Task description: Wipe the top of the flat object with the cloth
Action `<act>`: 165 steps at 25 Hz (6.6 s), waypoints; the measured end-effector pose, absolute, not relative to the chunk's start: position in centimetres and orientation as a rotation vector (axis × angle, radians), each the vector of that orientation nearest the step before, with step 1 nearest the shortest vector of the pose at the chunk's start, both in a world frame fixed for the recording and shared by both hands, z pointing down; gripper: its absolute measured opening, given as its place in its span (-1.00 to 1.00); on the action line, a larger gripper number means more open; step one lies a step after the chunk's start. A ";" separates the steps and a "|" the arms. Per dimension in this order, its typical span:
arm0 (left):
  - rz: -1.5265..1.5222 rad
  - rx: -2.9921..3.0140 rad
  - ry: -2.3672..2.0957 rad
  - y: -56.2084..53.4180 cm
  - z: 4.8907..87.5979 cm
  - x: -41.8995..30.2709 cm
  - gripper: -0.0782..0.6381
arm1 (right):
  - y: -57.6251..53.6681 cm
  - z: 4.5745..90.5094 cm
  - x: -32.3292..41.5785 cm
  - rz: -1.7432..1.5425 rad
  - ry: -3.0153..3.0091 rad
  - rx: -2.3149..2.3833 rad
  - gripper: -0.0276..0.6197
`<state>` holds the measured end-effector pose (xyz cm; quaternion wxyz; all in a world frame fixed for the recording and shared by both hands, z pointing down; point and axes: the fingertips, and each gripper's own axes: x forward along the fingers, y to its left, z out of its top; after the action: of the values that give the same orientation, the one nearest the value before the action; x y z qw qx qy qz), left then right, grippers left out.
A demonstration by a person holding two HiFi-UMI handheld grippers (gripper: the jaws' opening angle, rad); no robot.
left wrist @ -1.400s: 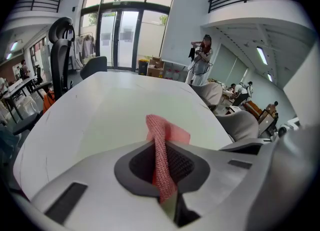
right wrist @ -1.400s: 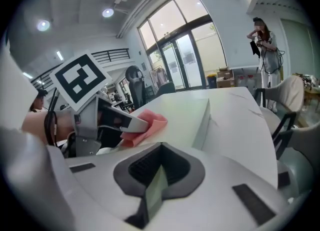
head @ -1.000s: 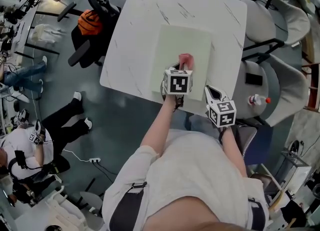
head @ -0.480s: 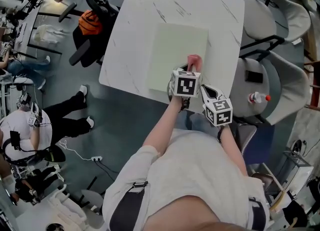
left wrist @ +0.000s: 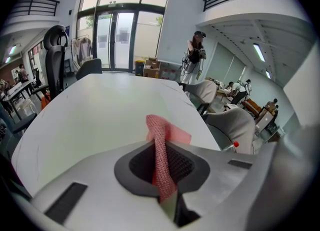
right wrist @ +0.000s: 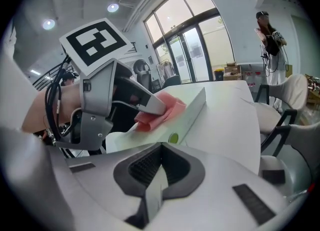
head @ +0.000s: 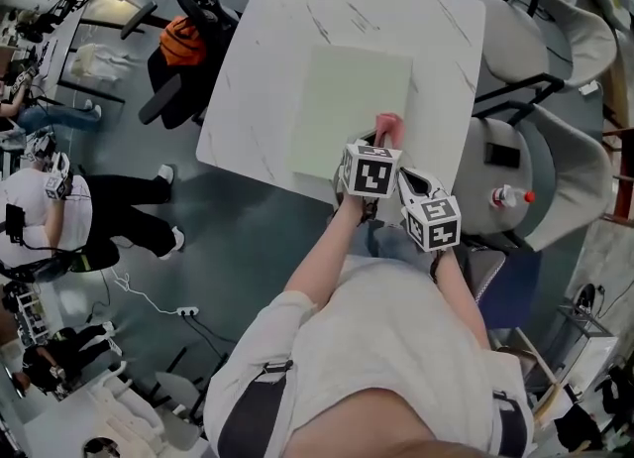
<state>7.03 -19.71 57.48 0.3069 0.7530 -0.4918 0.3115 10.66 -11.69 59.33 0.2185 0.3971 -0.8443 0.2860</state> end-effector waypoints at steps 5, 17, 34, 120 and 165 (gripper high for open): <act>0.823 1.986 -1.316 -18.7 57.5 6.9 -0.68 | -11.9 58.8 11.5 0.793 -2.349 1.111 -0.89; 0.812 1.942 -1.360 -15.5 57.6 6.3 -0.68 | -10.8 57.9 11.2 0.754 -2.409 1.033 -0.89; 0.786 1.946 -1.333 -14.7 57.8 4.5 -0.68 | -9.6 57.7 7.2 0.645 -2.397 0.938 -0.89; 0.653 2.077 -1.233 -11.2 56.0 8.7 -0.69 | -10.2 56.0 13.6 0.703 -2.399 1.245 -0.89; 0.076 2.624 -1.594 1.2 32.6 -12.9 -0.68 | 2.8 35.1 5.1 0.157 -2.520 1.662 -0.88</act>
<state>-12.86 1.19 32.61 0.0353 0.8538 -0.5188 0.0248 5.07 2.85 35.14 0.0594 0.5489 -0.8322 0.0518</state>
